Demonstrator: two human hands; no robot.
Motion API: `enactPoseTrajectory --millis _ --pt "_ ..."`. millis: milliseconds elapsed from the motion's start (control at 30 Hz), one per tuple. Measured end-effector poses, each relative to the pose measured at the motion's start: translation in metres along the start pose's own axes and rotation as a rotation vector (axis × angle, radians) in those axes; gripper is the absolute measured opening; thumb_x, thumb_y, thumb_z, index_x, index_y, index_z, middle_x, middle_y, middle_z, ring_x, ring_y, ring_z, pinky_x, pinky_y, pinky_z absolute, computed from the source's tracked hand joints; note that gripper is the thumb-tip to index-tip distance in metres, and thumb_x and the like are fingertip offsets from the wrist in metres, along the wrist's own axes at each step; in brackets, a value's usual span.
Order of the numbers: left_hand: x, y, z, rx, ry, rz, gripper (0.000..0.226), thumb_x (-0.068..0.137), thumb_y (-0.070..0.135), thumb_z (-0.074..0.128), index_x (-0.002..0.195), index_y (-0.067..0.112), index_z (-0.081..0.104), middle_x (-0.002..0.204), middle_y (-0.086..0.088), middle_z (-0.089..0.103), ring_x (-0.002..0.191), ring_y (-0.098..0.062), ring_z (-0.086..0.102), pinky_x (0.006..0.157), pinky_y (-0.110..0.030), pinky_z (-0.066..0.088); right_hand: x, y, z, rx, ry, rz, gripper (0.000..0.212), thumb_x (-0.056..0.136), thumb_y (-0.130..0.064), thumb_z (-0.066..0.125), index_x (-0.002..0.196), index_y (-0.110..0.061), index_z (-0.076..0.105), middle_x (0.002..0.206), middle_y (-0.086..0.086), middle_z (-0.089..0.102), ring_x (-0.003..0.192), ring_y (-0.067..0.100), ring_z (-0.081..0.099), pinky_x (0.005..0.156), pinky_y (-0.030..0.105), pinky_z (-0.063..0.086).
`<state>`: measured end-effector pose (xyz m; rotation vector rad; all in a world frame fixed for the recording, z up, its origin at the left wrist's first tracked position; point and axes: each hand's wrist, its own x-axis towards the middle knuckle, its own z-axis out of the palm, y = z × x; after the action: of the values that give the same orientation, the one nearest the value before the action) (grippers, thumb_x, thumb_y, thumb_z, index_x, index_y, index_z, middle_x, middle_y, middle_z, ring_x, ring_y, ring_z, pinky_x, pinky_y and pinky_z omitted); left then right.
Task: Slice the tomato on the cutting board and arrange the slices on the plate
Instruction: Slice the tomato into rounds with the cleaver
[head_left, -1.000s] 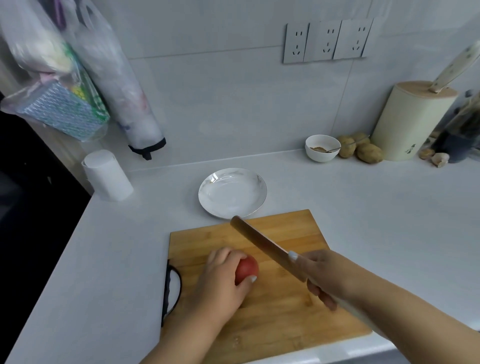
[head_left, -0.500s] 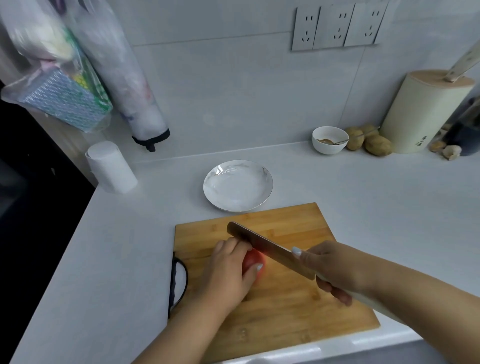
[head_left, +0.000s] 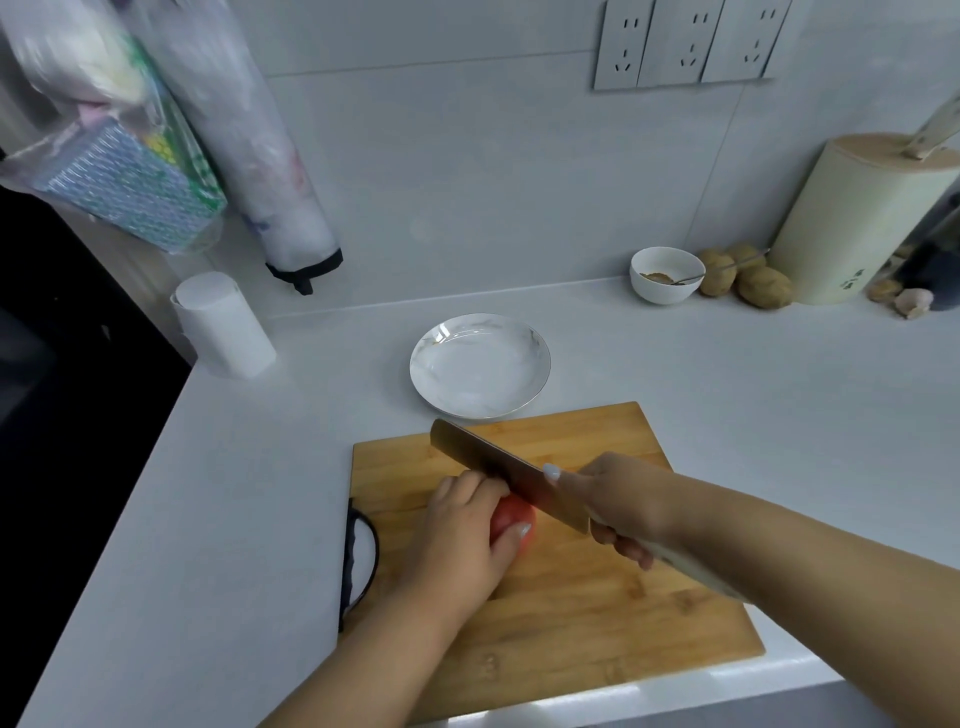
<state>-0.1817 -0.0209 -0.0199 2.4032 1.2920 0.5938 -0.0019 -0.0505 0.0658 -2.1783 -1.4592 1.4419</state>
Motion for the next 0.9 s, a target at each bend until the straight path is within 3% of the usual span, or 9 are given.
enactPoseTrajectory --millis 233,300,433,900 --pt "-0.001 0.000 0.002 -0.008 0.008 -0.009 0.035 0.086 0.042 0.058 0.117 0.027 0.054 0.118 0.011 0.049 0.110 -0.008 0.038 0.090 -0.018 0.033 -0.007 0.027 -0.010 -0.031 -0.033 0.085 0.075 0.090 -0.065 0.034 0.102 0.003 0.062 0.066 0.014 0.053 0.042 0.019 0.043 0.050 0.027 0.043" --pt "-0.001 0.000 0.002 -0.010 0.002 -0.016 0.035 0.086 0.042 0.058 0.117 0.027 0.054 0.118 0.012 0.048 0.110 -0.008 0.038 0.091 -0.019 0.034 0.000 0.025 -0.006 -0.042 -0.036 0.085 0.077 0.089 -0.067 0.033 0.094 0.004 0.062 0.066 0.015 0.054 0.044 0.022 0.045 0.052 0.029 0.044" --pt "-0.002 0.002 0.003 0.003 0.013 -0.018 0.034 0.084 0.043 0.059 0.114 0.026 0.055 0.112 0.012 0.049 0.105 -0.009 0.040 0.087 -0.021 0.038 0.014 0.014 0.012 -0.015 -0.020 0.052 0.056 0.093 -0.061 0.035 0.072 -0.011 0.048 0.059 0.007 0.051 0.038 0.018 0.042 0.045 0.025 0.042" --pt "-0.003 0.004 0.005 -0.017 0.081 -0.016 0.025 0.077 0.029 0.071 0.099 0.020 0.062 0.101 0.009 0.055 0.097 -0.010 0.043 0.082 -0.019 0.036 0.010 0.021 0.021 0.029 0.010 0.000 0.056 0.091 -0.064 0.036 0.076 -0.012 0.048 0.057 0.006 0.049 0.038 0.017 0.043 0.044 0.024 0.042"
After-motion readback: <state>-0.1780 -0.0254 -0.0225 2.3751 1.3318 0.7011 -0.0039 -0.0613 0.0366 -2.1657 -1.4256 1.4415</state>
